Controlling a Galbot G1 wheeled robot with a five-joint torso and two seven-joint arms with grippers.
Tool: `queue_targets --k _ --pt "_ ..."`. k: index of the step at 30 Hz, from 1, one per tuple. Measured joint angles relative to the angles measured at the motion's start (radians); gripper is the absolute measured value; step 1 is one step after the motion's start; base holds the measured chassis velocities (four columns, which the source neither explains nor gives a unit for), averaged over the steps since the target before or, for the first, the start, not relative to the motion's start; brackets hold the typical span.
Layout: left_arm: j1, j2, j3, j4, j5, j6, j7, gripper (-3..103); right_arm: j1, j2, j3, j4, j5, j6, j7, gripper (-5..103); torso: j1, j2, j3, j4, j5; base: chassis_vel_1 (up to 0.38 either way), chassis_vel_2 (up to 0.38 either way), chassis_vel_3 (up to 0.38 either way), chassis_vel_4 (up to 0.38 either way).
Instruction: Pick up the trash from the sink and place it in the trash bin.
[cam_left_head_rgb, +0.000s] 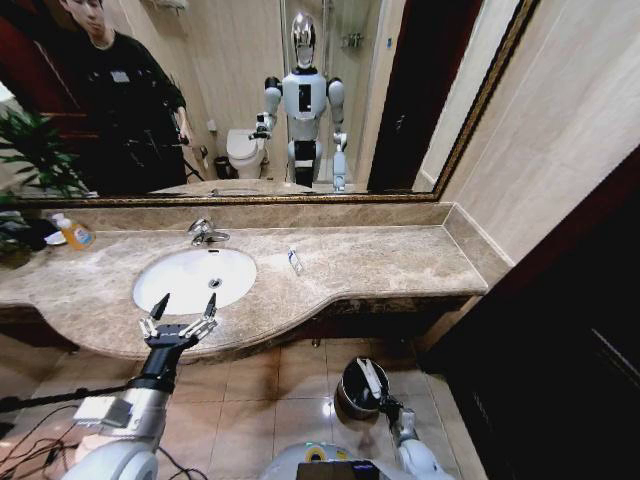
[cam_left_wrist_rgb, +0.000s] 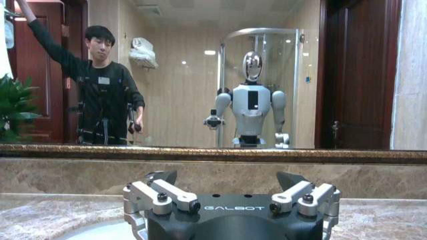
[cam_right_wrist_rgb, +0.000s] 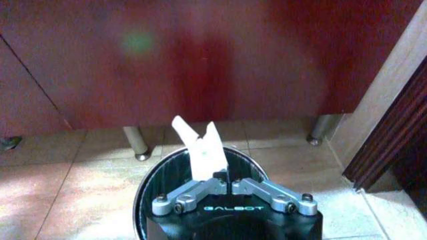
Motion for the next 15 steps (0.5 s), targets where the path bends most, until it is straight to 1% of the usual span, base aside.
queue_targets --k 2,3,4,7,8,12,13,14,15 --pt "0.000 0.000 0.000 0.000 0.000 0.000 0.000 100 0.001 0.003 -0.001 0.001 0.003 -0.007 0.006 -2 0.000 0.000 0.000 0.0000 0.0000 0.000 0.000 0.000 0.000" --pt "0.000 0.000 0.000 0.000 0.000 0.000 0.000 100 0.001 0.004 -0.002 0.002 0.003 -0.010 0.007 3 0.000 0.000 0.000 0.0000 0.0001 0.000 0.000 0.000 0.000" --pt "0.000 0.000 0.000 0.000 0.000 0.000 0.000 100 0.001 0.004 -0.002 0.002 0.003 -0.010 0.007 3 0.000 0.000 0.000 0.0000 0.0001 0.000 0.000 0.000 0.000" --pt "0.000 0.000 0.000 0.000 0.000 0.000 0.000 100 0.007 0.011 -0.005 -0.002 0.001 -0.014 0.013 19 0.000 0.000 0.000 0.0000 0.0000 0.000 0.000 0.000 0.000" --pt "0.000 0.000 0.000 0.000 0.000 0.000 0.000 100 0.007 0.011 -0.005 -0.002 0.001 -0.014 0.013 19 0.000 0.000 0.000 0.0000 0.0000 0.000 0.000 0.000 0.000" --pt "0.000 0.000 0.000 0.000 0.000 0.000 0.000 100 0.015 0.021 -0.006 -0.008 -0.012 -0.014 0.022 41 0.000 0.000 0.000 0.0000 0.0000 0.000 0.000 0.000 0.000" --pt "0.000 0.000 0.000 0.000 0.000 0.000 0.000 100 0.015 0.021 -0.006 -0.008 -0.012 -0.014 0.022 41 0.000 0.000 0.000 0.0000 0.0000 0.000 0.000 0.000 0.000" --pt "0.000 0.000 0.000 0.000 0.000 0.000 0.000 100 0.015 0.025 -0.006 -0.007 -0.014 -0.015 0.025 47 0.000 0.000 0.000 0.0000 0.0000 0.000 0.000 0.000 0.000" --pt "0.000 0.000 0.000 0.000 0.000 0.000 0.000 100 0.015 0.028 -0.006 -0.006 -0.015 -0.015 0.028 47 0.000 0.000 0.000 0.0000 0.0001 0.000 0.000 0.000 0.000"
